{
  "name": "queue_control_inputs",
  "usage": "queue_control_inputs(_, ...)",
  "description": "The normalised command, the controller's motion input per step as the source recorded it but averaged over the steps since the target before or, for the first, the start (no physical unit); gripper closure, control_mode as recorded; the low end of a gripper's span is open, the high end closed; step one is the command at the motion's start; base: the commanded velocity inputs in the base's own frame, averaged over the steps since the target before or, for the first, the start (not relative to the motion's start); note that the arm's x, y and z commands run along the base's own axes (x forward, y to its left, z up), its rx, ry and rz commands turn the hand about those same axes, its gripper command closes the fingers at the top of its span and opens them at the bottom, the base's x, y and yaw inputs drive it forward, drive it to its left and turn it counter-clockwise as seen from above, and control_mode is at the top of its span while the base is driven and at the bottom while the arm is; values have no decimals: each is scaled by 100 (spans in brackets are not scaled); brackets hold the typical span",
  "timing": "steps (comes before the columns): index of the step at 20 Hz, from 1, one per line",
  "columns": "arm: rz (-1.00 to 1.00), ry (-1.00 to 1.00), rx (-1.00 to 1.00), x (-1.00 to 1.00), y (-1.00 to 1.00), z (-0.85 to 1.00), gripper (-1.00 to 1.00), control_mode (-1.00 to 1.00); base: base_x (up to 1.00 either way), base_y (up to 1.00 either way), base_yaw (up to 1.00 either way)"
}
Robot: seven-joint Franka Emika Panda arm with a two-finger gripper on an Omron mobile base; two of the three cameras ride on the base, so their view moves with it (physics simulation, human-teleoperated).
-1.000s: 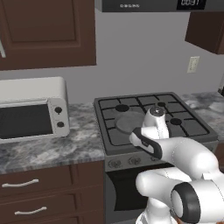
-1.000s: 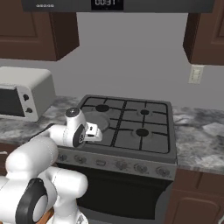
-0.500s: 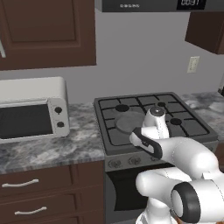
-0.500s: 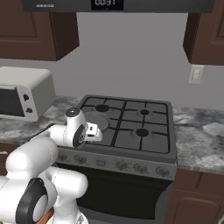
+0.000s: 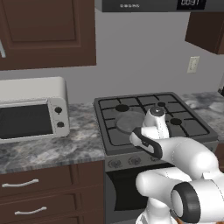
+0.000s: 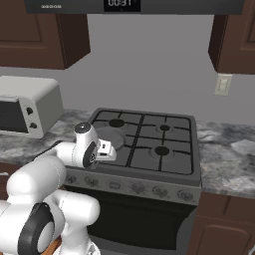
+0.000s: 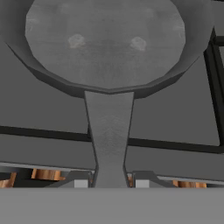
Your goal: Move the pot and pan from the stove into the sink.
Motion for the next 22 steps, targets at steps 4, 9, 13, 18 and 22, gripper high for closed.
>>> queue_control_inputs(4,0,0,1,0,0,12,100,-100,0,0,0)
queue_control_inputs(9,-1,0,3,-8,-2,55,100,-100,0,0,0)
queue_control_inputs(13,-2,0,2,-17,0,69,100,-100,0,0,0)
queue_control_inputs(18,-4,0,2,-32,-1,64,100,-100,0,0,0)
queue_control_inputs(22,-4,0,1,-61,-6,47,100,-100,0,0,0)
